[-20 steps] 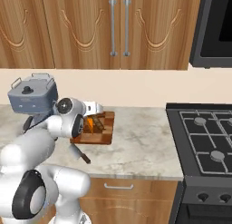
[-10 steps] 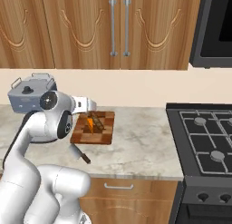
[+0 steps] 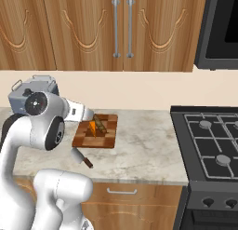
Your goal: Retrieve the sausage and cheese from the fridge and place them on the cutting board on the counter.
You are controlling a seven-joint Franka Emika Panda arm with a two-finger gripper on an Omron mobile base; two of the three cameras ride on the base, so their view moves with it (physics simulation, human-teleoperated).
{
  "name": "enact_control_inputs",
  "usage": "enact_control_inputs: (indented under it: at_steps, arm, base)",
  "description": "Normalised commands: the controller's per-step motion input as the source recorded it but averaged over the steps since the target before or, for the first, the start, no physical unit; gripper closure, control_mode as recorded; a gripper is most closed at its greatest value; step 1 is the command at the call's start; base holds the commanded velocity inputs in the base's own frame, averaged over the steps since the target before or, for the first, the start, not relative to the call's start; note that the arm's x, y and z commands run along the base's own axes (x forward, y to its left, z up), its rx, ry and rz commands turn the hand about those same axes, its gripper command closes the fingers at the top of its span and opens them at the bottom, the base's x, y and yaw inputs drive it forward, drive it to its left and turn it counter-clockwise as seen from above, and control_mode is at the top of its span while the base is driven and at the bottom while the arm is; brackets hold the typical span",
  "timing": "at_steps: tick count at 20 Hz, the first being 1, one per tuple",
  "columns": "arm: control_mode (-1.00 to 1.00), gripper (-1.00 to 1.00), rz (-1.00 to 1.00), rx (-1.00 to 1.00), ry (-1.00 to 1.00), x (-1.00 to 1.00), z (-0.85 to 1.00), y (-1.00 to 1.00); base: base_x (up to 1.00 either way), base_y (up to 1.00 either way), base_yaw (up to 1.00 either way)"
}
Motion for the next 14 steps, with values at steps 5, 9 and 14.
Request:
enact_control_inputs:
  at_steps: [5, 9, 14]
  arm:
    - [-1.0, -1.0, -0.08, 0.21, 0.46, -0.46, 0.91, -0.02]
    - [-1.0, -1.0, -0.15, -0.02, 0.43, -0.28, 0.39, 0.01]
    - [-1.0, -1.0, -0.1, -0.14, 0.11, -0.46, -0.05, 0.09]
  base:
    - [0.0, 0.0, 0.0]
    - [0.0, 0.0, 0.0]
    - [0.0, 0.0, 0.0]
